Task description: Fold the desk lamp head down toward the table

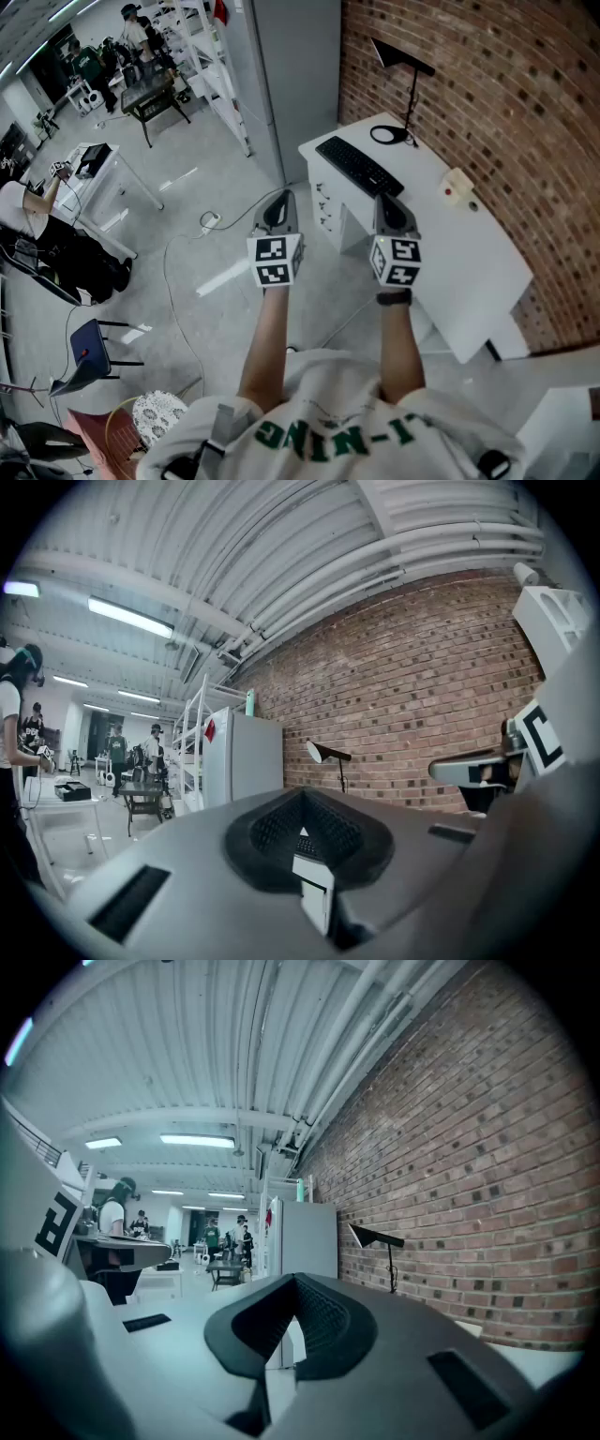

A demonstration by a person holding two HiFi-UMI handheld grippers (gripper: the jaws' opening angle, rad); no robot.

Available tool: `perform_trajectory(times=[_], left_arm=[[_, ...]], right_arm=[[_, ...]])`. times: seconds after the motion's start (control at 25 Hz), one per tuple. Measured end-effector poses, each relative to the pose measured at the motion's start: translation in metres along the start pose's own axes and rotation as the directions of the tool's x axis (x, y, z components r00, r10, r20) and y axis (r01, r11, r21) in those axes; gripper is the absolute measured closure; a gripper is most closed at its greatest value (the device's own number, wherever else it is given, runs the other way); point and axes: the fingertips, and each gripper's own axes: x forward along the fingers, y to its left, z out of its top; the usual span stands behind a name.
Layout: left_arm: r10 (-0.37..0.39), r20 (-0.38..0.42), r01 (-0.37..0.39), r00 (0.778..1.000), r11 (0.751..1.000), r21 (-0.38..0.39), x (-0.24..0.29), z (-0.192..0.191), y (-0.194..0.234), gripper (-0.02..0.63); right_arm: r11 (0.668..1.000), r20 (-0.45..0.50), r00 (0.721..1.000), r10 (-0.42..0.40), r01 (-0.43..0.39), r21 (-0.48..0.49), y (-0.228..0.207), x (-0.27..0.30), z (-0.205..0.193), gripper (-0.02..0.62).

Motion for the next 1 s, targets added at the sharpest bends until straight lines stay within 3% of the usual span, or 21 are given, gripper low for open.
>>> perform_trajectory(times=[0.52,0.72,1.0], left_arm=[[-0.014,0.014,0.013,1.0,1.0,0.027,0.027,-0.013,-0.015,0.606],[-0.048,-0.002,0.048,0.999,0.999,0.012,0.076,-0.029,-0.005,0.606],[-0.13,0.021,0.129,0.991,0.992,0.011,0.168,-0.018,0.016,0.606]], right_arm=[[0.998,-0.049,0.998,0.034,-0.031,0.063,-0.019,0.021,-0.03,0.601],[0.998,-0.078,0.996,0.03,-0.025,0.06,-0.022,0.063,-0.047,0.601],[0.993,-0.09,0.995,-0.047,0.057,0.1,-0.04,0.148,-0.042,0.601]])
